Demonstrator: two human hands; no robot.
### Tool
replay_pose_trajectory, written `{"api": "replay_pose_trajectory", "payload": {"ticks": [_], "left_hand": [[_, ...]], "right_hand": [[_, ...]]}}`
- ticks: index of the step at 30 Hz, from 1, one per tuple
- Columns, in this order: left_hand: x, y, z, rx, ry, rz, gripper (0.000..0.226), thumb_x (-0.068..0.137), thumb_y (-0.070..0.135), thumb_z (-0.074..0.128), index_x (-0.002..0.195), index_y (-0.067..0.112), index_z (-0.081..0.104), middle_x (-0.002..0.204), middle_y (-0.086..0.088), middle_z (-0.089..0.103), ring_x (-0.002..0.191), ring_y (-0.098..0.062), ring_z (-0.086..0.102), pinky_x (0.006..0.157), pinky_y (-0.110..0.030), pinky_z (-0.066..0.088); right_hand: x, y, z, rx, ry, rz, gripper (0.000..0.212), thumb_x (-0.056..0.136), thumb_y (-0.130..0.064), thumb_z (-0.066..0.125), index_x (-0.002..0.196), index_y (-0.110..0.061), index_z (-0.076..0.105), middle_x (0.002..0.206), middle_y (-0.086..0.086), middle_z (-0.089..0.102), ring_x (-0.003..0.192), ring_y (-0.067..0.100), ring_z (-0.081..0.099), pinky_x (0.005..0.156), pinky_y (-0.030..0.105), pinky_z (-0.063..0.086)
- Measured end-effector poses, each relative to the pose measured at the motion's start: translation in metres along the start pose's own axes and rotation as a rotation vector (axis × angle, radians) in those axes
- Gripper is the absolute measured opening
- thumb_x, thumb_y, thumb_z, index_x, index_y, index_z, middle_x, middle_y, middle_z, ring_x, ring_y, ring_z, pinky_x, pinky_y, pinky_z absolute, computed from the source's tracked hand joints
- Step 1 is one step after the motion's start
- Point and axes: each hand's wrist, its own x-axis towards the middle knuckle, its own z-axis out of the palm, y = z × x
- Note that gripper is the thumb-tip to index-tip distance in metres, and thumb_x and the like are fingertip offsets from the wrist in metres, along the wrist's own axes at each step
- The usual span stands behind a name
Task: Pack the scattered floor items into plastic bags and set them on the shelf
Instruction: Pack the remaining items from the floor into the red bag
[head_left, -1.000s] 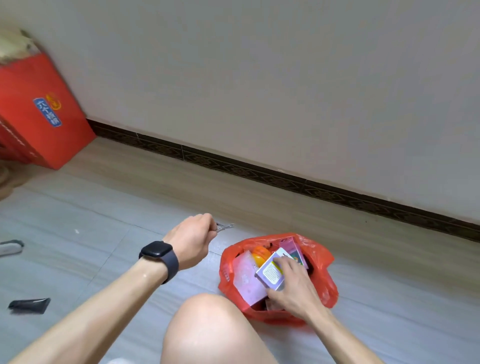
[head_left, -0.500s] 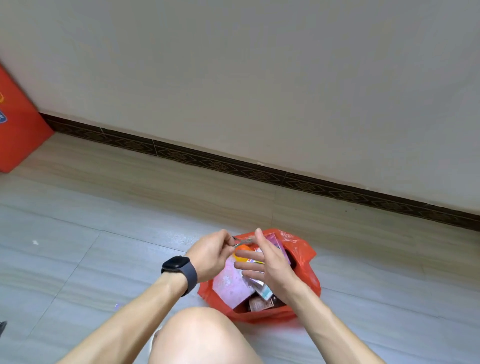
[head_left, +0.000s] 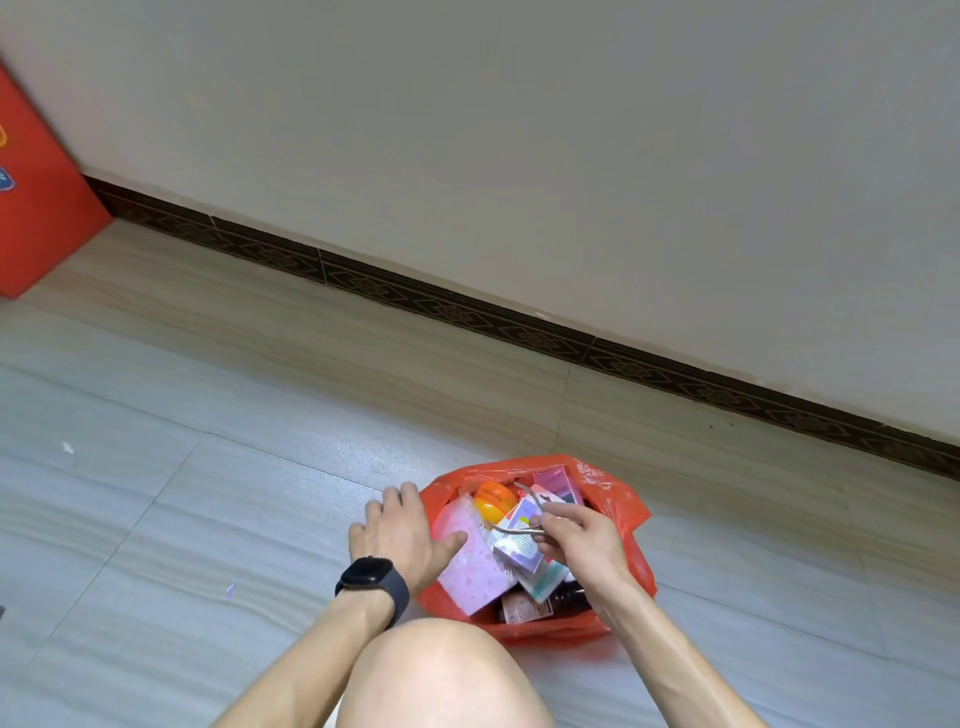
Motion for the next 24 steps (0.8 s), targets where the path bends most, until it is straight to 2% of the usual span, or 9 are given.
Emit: {"api": "replay_pose_trajectory", "payload": {"ticks": [3, 6, 7, 9, 11, 13, 18, 22, 24], "left_hand": [[0.01, -0.008, 0.006, -0.158, -0.24, -0.087, 0.035, 0.08, 0.044, 0.047, 0.099, 0.019, 0.061, 0.108, -0.007, 0.067, 0.103, -0.031, 0.06, 0.085, -0.036, 0.049], [0.019, -0.01, 0.002, -0.472, -0.223, -0.136, 0.023, 0.084, 0.036, 0.049, 0.08, 0.018, 0.064, 0.088, -0.001, 0.072, 0.087, -0.025, 0.065, 0.076, -0.029, 0.05], [0.021, -0.011, 0.0, -0.594, -0.216, -0.137, 0.022, 0.087, 0.032, 0.052, 0.074, 0.019, 0.064, 0.083, 0.002, 0.073, 0.081, -0.021, 0.065, 0.072, -0.027, 0.049], [0.021, -0.009, -0.008, -0.786, -0.237, -0.129, 0.023, 0.092, 0.025, 0.056, 0.071, 0.018, 0.065, 0.076, 0.004, 0.075, 0.069, -0.016, 0.063, 0.062, -0.024, 0.048], [0.022, -0.008, -0.011, -0.946, -0.249, -0.133, 0.025, 0.094, 0.021, 0.056, 0.07, 0.014, 0.064, 0.068, 0.0, 0.073, 0.067, -0.021, 0.062, 0.063, -0.03, 0.048], [0.027, -0.008, -0.022, -1.044, -0.197, -0.144, 0.027, 0.093, 0.015, 0.056, 0.067, 0.013, 0.061, 0.053, 0.0, 0.065, 0.062, -0.024, 0.06, 0.061, -0.034, 0.042], [0.035, 0.004, -0.109, -1.415, -0.049, -0.137, 0.028, 0.102, 0.011, 0.044, 0.079, 0.005, 0.059, 0.04, 0.009, 0.033, 0.032, -0.008, 0.033, 0.048, -0.024, 0.038], [0.004, 0.021, -0.171, -1.467, -0.03, 0.06, 0.024, 0.102, 0.014, 0.046, 0.084, 0.004, 0.059, 0.045, 0.007, 0.034, 0.034, -0.008, 0.029, 0.053, -0.027, 0.038], [-0.008, 0.025, -0.186, -1.45, 0.031, 0.119, 0.023, 0.101, 0.014, 0.047, 0.085, 0.006, 0.062, 0.047, 0.007, 0.036, 0.036, -0.008, 0.027, 0.048, -0.024, 0.036]], "right_hand": [[0.005, 0.018, -0.007, -0.477, 0.044, -0.182, 0.022, 0.089, -0.033, 0.069, 0.108, -0.022, 0.072, 0.101, -0.005, 0.073, 0.095, 0.015, 0.068, 0.094, 0.034, 0.051], [0.006, 0.033, -0.02, -0.782, 0.5, -0.373, 0.064, 0.077, -0.046, 0.077, 0.131, -0.021, 0.054, 0.134, 0.005, 0.048, 0.119, 0.027, 0.047, 0.099, 0.04, 0.04], [0.006, 0.036, -0.025, -0.835, 0.574, -0.307, 0.079, 0.074, -0.051, 0.078, 0.139, -0.021, 0.044, 0.142, 0.009, 0.041, 0.125, 0.031, 0.041, 0.102, 0.044, 0.037], [0.014, 0.042, -0.036, -0.876, 0.503, -0.022, 0.089, 0.073, -0.054, 0.075, 0.143, -0.019, 0.034, 0.145, 0.014, 0.042, 0.131, 0.035, 0.038, 0.104, 0.047, 0.035], [0.022, 0.037, -0.04, -0.818, 0.359, 0.128, 0.056, 0.085, -0.046, 0.065, 0.126, -0.012, 0.048, 0.129, 0.016, 0.06, 0.122, 0.037, 0.052, 0.098, 0.043, 0.041], [0.023, 0.018, -0.034, -0.601, 0.32, 0.039, 0.03, 0.095, -0.037, 0.053, 0.101, -0.008, 0.057, 0.108, 0.019, 0.069, 0.105, 0.038, 0.06, 0.087, 0.042, 0.048], [0.0, -0.088, -0.012, -0.218, 0.307, -0.347, 0.027, 0.096, -0.032, 0.056, 0.078, -0.012, 0.062, 0.066, -0.005, 0.058, 0.065, 0.016, 0.052, 0.057, 0.02, 0.039], [-0.027, -0.152, -0.019, -0.052, 0.357, -0.635, 0.033, 0.1, -0.035, 0.051, 0.079, -0.021, 0.071, 0.056, -0.009, 0.052, 0.051, 0.005, 0.045, 0.053, 0.019, 0.037], [-0.036, -0.154, -0.026, -0.061, 0.375, -0.676, 0.034, 0.102, -0.034, 0.046, 0.081, -0.024, 0.071, 0.058, -0.01, 0.054, 0.057, 0.007, 0.05, 0.059, 0.023, 0.041]]}}
